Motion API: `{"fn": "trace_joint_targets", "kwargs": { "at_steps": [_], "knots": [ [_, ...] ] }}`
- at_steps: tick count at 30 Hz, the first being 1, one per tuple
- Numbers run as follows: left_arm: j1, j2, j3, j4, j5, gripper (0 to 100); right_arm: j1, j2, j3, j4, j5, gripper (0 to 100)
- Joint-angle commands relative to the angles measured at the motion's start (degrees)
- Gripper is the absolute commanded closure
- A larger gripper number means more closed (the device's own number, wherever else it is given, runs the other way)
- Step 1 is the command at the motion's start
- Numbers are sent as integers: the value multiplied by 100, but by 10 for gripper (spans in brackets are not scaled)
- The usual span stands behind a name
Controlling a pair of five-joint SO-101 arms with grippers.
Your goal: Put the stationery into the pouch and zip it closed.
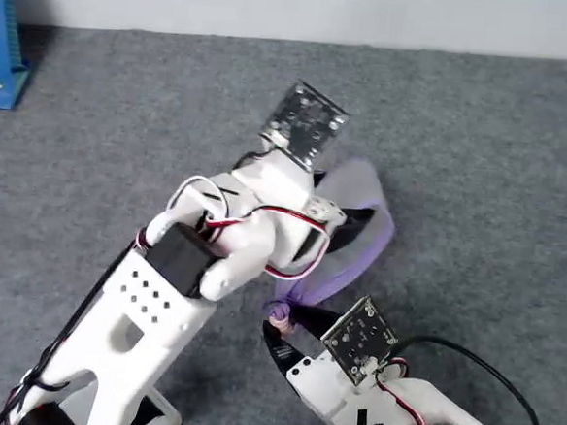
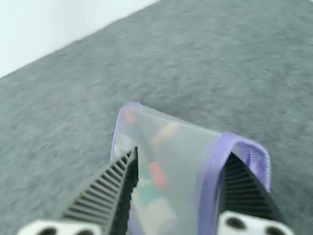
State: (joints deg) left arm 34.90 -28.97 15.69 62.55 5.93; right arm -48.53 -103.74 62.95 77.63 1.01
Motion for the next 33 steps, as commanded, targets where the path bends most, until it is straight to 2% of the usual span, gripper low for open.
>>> {"fn": "trace_joint_targets", "kwargs": {
  "at_steps": [1,5,9,17,23,29,33],
  "knots": [
    [53,-97,-716,176,-44,750,-13,-31,-527,145,53,991],
    [35,-97,-1297,809,-44,750,163,-31,-985,400,62,991],
    [-413,-97,-1895,1503,-158,750,558,-31,-1204,716,167,991],
    [-1240,-97,-2053,2479,-1582,750,1341,-31,-1222,831,747,991],
    [-1301,-88,-2035,3244,-2602,750,2000,-31,-1222,673,1002,991],
    [-976,-88,-1095,3288,-2989,713,2396,-31,-1222,374,1002,991],
    [-756,-149,-277,2620,-2954,713,2404,-31,-1222,268,993,991]
  ]
}}
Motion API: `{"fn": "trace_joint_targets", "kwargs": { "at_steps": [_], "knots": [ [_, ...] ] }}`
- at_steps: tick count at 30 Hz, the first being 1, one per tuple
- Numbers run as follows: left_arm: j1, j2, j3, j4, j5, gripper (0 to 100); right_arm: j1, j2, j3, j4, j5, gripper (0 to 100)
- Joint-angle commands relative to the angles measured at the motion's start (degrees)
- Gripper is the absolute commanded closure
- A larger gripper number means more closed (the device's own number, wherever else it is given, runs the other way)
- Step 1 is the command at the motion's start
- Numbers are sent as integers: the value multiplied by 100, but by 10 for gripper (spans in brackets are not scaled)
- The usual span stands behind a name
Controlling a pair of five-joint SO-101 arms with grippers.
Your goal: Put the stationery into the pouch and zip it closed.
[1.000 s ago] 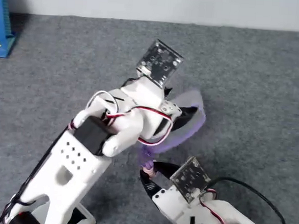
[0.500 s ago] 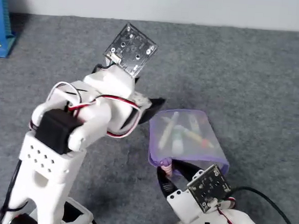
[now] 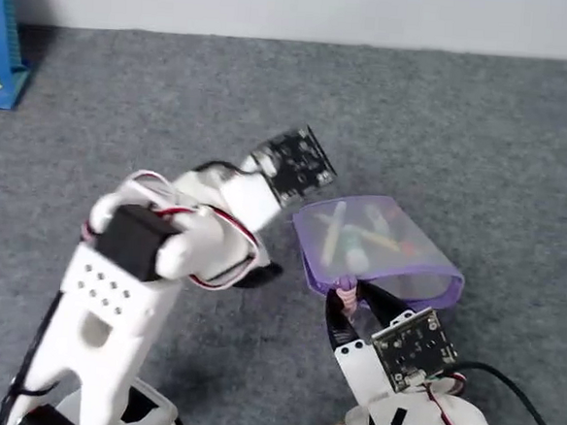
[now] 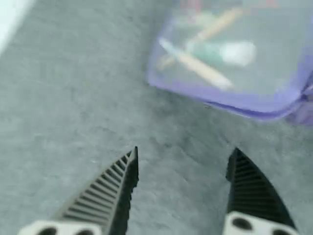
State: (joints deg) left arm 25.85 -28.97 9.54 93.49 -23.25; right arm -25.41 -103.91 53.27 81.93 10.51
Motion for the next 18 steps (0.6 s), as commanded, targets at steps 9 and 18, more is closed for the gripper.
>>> {"fn": "trace_joint_targets", "kwargs": {
  "at_steps": [9,18],
  "knots": [
    [598,-1758,2615,-2690,448,710,101,-13,-484,-163,9,991],
    [686,-3244,3881,-3385,457,710,101,-13,-686,-145,9,991]
  ]
}}
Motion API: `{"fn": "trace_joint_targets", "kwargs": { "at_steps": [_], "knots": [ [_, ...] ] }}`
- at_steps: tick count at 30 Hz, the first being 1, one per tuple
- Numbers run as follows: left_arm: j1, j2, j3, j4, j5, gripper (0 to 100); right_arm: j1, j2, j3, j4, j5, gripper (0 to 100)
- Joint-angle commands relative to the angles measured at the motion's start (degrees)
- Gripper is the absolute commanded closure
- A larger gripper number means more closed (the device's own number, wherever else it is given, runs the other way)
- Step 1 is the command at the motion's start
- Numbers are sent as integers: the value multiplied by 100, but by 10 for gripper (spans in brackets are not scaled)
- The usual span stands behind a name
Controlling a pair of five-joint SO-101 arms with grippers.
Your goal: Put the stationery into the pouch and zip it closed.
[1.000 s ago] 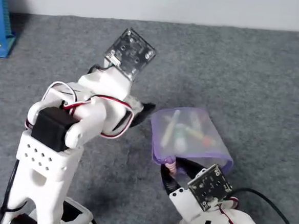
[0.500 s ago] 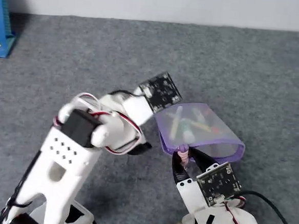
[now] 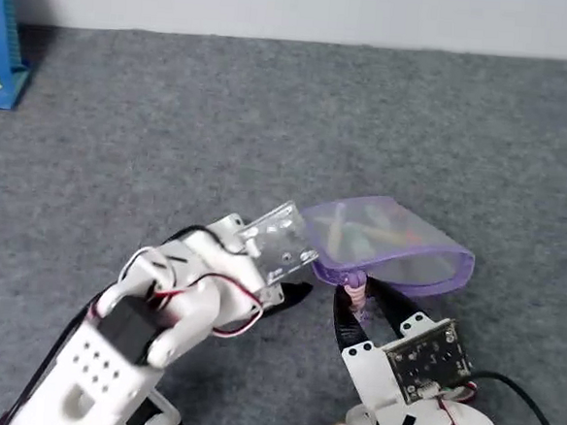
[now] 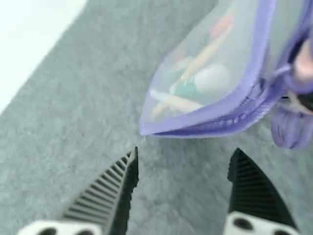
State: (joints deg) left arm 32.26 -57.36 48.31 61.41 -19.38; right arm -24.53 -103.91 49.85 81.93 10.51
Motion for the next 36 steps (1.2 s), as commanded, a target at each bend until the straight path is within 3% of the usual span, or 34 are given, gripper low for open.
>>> {"fn": "trace_joint_targets", "kwargs": {
  "at_steps": [1,10,22,36],
  "knots": [
    [44,-448,22,-193,70,710,4,-13,-343,-154,9,991],
    [782,-352,400,-756,387,710,-31,-13,-343,-163,0,991],
    [1046,-343,1068,-1934,475,715,-40,-13,-352,-110,0,991],
    [1582,-387,1842,-3182,457,917,4,-13,-352,48,0,991]
  ]
}}
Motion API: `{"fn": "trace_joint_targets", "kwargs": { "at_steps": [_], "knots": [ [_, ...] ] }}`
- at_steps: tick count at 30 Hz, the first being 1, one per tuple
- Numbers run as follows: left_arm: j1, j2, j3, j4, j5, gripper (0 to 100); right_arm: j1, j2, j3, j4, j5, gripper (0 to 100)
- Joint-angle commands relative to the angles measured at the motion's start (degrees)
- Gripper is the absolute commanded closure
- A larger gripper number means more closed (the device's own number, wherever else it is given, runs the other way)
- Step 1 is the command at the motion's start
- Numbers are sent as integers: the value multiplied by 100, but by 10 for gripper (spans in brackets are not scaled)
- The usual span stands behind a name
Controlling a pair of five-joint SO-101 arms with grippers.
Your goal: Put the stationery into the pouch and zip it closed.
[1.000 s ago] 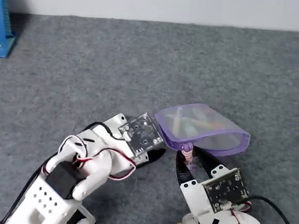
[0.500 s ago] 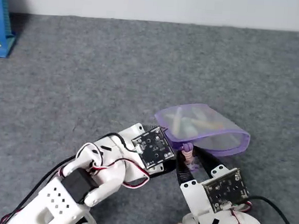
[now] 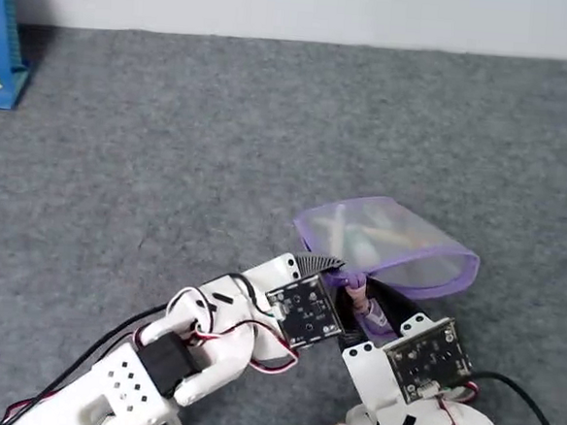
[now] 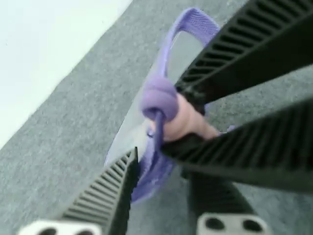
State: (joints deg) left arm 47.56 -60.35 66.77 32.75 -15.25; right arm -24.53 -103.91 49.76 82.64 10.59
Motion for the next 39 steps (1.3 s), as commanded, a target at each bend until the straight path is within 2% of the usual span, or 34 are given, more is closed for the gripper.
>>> {"fn": "trace_joint_targets", "kwargs": {
  "at_steps": [1,4,9,14,18,26,33,39],
  "knots": [
    [53,-88,-4,-334,35,938,4,-13,-343,-31,-9,991],
    [53,-97,-4,-334,26,990,189,-13,-343,-75,0,991],
    [26,-97,4,-308,53,987,1130,-4,-273,-497,35,991],
    [26,-97,-40,88,53,988,1675,-4,123,-989,35,991],
    [-26,-97,-40,334,35,988,2114,-4,510,-1516,0,991],
    [-738,-97,-48,343,26,991,2923,-4,1143,-2396,-9,991],
    [-738,-97,-101,571,-123,991,3451,-4,1547,-3213,0,991],
    [-738,-105,-145,703,-193,991,4013,4,2163,-4347,44,991]
  ]
}}
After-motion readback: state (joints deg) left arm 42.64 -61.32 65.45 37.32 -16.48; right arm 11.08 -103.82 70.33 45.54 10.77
